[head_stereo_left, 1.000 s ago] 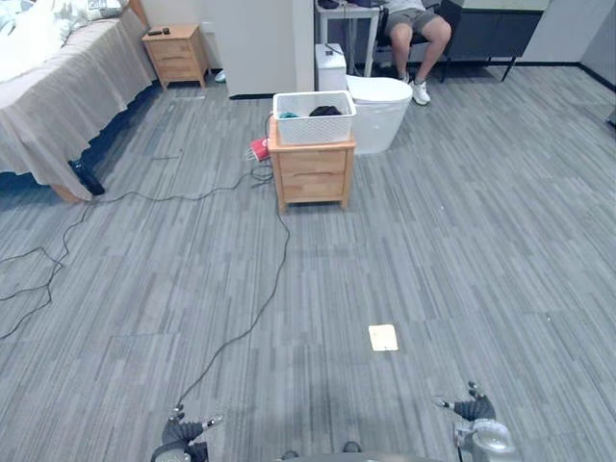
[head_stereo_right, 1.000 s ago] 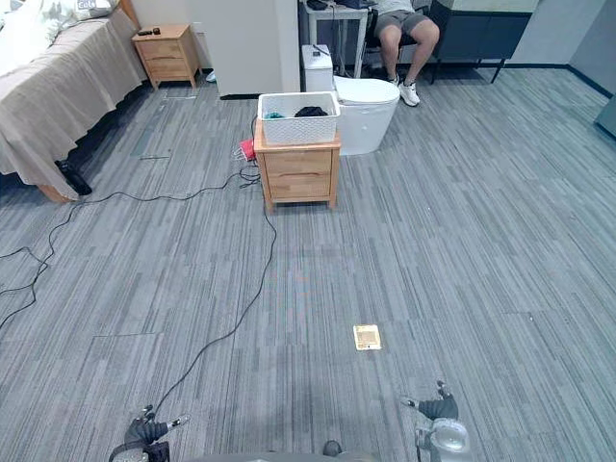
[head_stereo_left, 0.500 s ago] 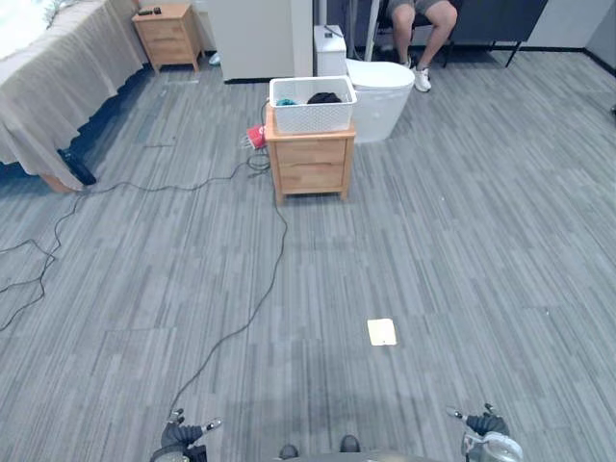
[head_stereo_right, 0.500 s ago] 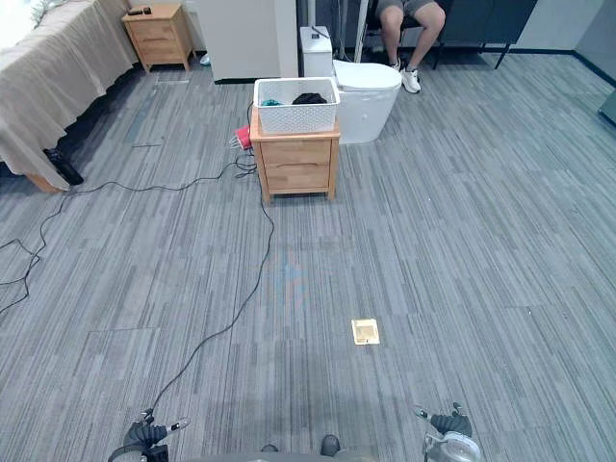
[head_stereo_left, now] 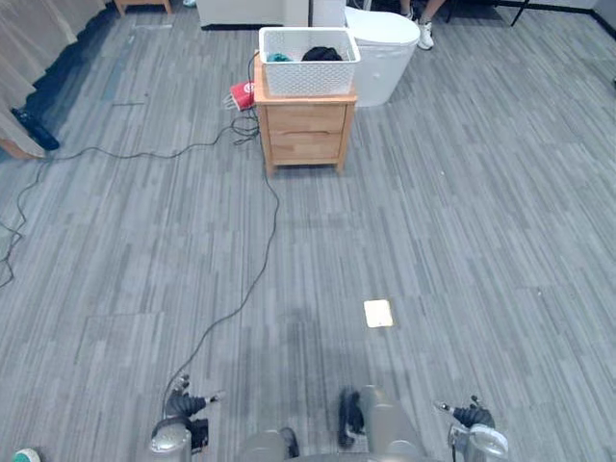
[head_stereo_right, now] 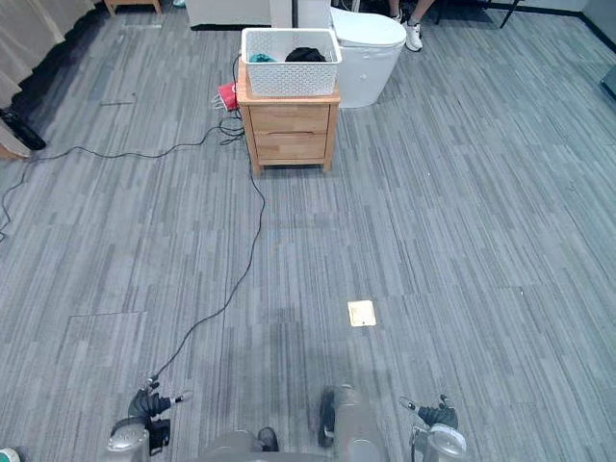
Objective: Pick up the laundry basket with both hands and put the clothes into the washing machine.
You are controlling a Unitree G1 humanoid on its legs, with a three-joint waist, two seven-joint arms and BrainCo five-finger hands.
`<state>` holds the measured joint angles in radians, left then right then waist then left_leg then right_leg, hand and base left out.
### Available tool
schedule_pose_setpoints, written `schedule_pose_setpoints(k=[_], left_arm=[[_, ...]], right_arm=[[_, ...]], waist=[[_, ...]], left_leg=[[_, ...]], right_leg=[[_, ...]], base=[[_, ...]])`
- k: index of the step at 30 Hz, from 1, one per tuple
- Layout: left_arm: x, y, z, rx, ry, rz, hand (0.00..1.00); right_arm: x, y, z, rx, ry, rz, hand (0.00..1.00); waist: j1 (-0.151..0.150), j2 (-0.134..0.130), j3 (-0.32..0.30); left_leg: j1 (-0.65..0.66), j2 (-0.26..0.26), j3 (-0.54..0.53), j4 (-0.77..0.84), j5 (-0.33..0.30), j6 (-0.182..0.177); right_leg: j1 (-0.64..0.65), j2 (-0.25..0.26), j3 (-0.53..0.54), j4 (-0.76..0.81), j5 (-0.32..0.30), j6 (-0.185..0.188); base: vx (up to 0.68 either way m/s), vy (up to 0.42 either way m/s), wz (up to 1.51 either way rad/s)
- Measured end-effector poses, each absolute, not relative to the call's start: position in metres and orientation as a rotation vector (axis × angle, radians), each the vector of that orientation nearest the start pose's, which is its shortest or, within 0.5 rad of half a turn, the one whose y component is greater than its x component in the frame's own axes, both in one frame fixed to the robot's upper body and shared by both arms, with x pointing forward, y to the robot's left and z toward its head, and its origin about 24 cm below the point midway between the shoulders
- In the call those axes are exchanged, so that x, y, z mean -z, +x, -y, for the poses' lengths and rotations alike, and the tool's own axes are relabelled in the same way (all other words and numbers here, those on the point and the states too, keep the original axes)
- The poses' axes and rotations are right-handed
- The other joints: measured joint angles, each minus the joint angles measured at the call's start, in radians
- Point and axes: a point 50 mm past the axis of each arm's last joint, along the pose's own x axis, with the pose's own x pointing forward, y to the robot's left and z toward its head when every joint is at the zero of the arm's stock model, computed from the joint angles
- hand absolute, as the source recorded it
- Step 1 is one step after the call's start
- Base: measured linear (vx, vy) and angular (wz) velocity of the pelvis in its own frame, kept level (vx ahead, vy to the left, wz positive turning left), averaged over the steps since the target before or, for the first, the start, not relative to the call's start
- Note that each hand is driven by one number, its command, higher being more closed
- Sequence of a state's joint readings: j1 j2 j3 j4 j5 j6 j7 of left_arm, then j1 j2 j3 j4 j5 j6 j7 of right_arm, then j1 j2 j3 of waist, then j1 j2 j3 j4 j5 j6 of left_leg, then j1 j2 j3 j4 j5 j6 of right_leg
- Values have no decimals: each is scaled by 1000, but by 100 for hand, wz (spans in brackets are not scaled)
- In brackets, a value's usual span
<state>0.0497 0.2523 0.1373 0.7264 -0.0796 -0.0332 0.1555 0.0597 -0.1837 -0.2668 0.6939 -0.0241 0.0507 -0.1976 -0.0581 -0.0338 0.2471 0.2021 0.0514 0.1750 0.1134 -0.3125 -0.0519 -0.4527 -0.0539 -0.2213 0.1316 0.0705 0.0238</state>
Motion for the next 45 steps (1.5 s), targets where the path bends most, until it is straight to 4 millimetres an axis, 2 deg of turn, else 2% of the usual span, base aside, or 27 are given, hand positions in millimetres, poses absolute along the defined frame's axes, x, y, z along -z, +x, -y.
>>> schedule_pose_setpoints(k=[1,4,6,7,9,11,14,16,18,19,20,21,22,23,24,27,29,31,32,33,34,36,38,39,40,42,45], left_arm=[[95,170,-267,-400,172,-685,0],[93,175,-258,-374,166,-658,0],[97,168,-251,-368,145,-671,0],[99,164,-248,-358,136,-677,0],[100,162,-242,-348,118,-676,0],[100,160,-236,-345,97,-667,0],[102,153,-231,-343,82,-679,0],[106,145,-231,-350,79,-704,0],[109,139,-230,-354,75,-726,0],[110,135,-232,-358,80,-741,0],[112,129,-234,-365,84,-758,0],[112,129,-233,-363,80,-759,0],[114,129,-233,-363,84,-768,0],[116,128,-236,-364,92,-783,0],[118,130,-240,-361,111,-806,0],[118,130,-241,-360,121,-814,0],[114,137,-243,-371,131,-791,0],[111,146,-244,-369,133,-767,0],[111,146,-246,-370,140,-766,0],[113,144,-247,-371,141,-780,0],[116,141,-245,-370,135,-796,0],[118,142,-236,-364,107,-797,0],[116,147,-230,-363,82,-774,0],[113,150,-222,-367,47,-746,0],[110,147,-216,-369,21,-727,0],[110,141,-213,-375,2,-723,0],[99,149,-213,-385,-24,-658,0]], right_arm=[[91,165,273,498,-209,-712,0],[77,181,261,437,-226,-620,0],[78,185,248,383,-217,-610,0],[76,188,240,354,-215,-587,0],[72,193,231,339,-197,-550,0],[66,196,229,337,-192,-518,0],[65,196,229,335,-193,-517,0],[68,195,232,328,-216,-535,0],[72,191,237,332,-232,-564,0],[78,186,237,333,-231,-596,0],[86,178,234,331,-225,-637,0],[88,176,234,331,-230,-646,0],[93,172,229,324,-221,-669,0],[97,170,224,317,-210,-689,0],[100,169,217,307,-195,-702,0],[101,171,209,271,-202,-699,0],[98,176,205,255,-203,-677,0],[95,183,204,252,-203,-659,0],[94,185,205,255,-203,-654,0],[96,181,206,259,-208,-667,0],[98,177,210,267,-215,-682,0],[96,174,217,277,-232,-689,0],[92,174,215,281,-223,-664,0],[87,171,216,289,-220,-639,0],[80,171,215,292,-217,-607,0],[70,176,214,299,-209,-550,0],[52,188,213,323,-197,-457,0]], waist=[[-14,8,-6],[-22,47,-3],[-10,60,0],[-6,60,1],[24,50,2],[51,55,2],[86,42,6],[102,42,4],[109,44,-9],[108,38,-27],[115,-5,-63],[115,-10,-66],[113,-35,-73],[98,-57,-74],[73,-70,-69],[71,-46,-53],[64,-34,-49],[48,-32,-45],[41,-38,-47],[33,-53,-50],[16,-63,-57],[25,-20,-52],[17,-1,-41],[20,27,-26],[31,48,-27],[47,44,-34],[75,26,-51]], left_leg=[[15,21,-16,13,-5,-26],[-50,92,-27,281,83,-162],[-181,177,-39,715,181,-163],[-267,217,-31,934,162,-134],[-388,233,-3,1086,120,-72],[-509,248,43,1070,92,-27],[-624,209,115,717,78,-1],[-628,130,81,263,166,-39],[-637,110,64,126,193,-50],[-641,86,51,153,279,-11],[-654,49,62,211,326,33],[-655,44,66,243,332,56],[-642,26,73,290,283,89],[-611,0,71,302,241,102],[-540,-24,64,317,185,118],[-355,-18,64,264,132,122],[-249,-11,62,190,127,115],[-176,2,48,136,112,91],[-138,0,44,106,102,73],[-100,-18,24,86,81,40],[-72,-21,-9,78,64,20],[-60,17,-24,103,52,5],[-147,57,-37,328,50,-9],[-228,119,-36,574,81,-51],[-300,196,-34,775,102,-63],[-365,237,-11,900,86,-42],[-438,225,23,715,42,12]], right_leg=[[-28,2,0,98,62,-70],[-21,17,-33,301,-138,-129],[127,61,-38,268,-202,-149],[220,92,-26,223,-215,-163],[342,112,10,146,-229,-165],[443,126,40,58,-237,-157],[575,112,85,-45,-254,-140],[657,90,113,-84,-303,-97],[698,85,123,-106,-341,-67],[719,60,128,-89,-381,-46],[688,2,138,20,-440,11],[662,-13,139,104,-451,30],[579,-48,142,340,-446,54],[494,-86,141,557,-381,138],[383,-131,144,851,-331,149],[270,-127,135,974,-377,57],[175,-106,112,865,-387,41],[104,-67,87,559,-370,53],[103,-46,91,315,-282,56],[125,-40,117,135,-101,61],[146,-42,141,134,13,44],[135,-22,123,222,-88,17],[163,-23,78,252,-151,6],[231,4,47,239,-170,-12],[292,38,32,230,-199,-32],[356,54,31,208,-228,-53],[408,49,58,139,-221,-44]], base=[[524,-143,23],[663,-256,19],[706,-275,-4],[663,-232,-18],[667,-144,-42],[502,-57,-47],[534,48,-43],[528,152,-37],[432,186,-29],[736,317,-24],[780,318,-16],[843,296,-10],[713,232,8],[843,244,39],[686,173,39],[574,97,-2],[504,10,11],[528,-60,27],[479,-112,40],[482,-135,66],[489,-150,53],[501,-185,32],[411,-206,50],[395,-212,37],[397,-176,16],[356,-100,-14],[343,-19,-20]])
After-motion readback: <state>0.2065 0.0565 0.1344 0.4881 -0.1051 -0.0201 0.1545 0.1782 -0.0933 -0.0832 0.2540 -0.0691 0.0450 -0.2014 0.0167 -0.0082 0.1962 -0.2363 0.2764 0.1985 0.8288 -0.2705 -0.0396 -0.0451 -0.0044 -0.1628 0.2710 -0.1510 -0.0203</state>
